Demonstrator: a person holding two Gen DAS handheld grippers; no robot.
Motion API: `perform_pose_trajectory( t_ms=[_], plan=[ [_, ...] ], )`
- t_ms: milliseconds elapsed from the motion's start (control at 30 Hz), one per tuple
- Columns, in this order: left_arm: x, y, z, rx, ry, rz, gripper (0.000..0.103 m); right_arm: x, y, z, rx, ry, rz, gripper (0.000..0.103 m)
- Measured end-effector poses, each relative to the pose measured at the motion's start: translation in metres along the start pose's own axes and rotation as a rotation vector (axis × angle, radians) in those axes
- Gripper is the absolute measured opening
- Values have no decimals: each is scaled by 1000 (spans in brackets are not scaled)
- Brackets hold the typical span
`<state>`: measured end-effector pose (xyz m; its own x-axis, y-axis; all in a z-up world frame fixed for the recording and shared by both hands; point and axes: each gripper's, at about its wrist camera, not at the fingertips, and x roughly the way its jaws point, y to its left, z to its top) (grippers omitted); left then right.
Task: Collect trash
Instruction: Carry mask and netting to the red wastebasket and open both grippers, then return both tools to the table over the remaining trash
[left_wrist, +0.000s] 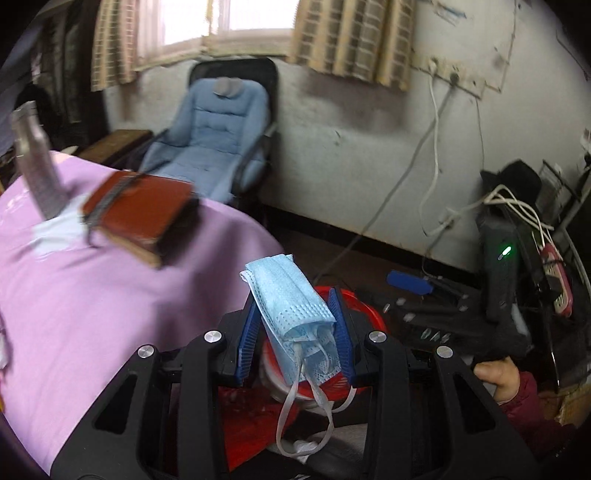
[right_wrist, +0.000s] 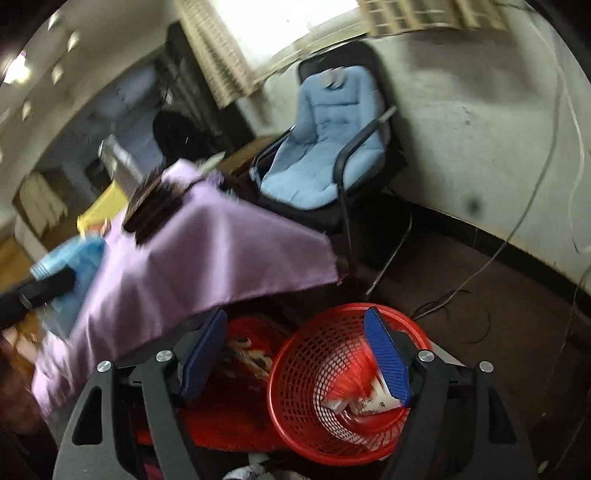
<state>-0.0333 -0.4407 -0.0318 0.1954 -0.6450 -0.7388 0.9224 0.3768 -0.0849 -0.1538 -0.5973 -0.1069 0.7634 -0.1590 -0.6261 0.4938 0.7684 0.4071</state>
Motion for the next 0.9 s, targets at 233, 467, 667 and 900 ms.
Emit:
perform_pose_trajectory(
  t_ms=[233, 467, 667, 900],
  plan=[
    [46, -27, 13, 39, 73, -75, 62, -29, -43, 2, 108, -121, -30, 76],
    [42, -28, 18, 39, 40, -56, 88, -31, -54, 0, 124, -129, -18, 76],
    [21, -6, 16, -6, 3, 1, 90, -33, -37, 1, 89, -124, -7, 76],
    [-18, 27, 2, -69, -60, 61, 92, -35, 7, 7, -3, -112, 17, 78]
  ],
)
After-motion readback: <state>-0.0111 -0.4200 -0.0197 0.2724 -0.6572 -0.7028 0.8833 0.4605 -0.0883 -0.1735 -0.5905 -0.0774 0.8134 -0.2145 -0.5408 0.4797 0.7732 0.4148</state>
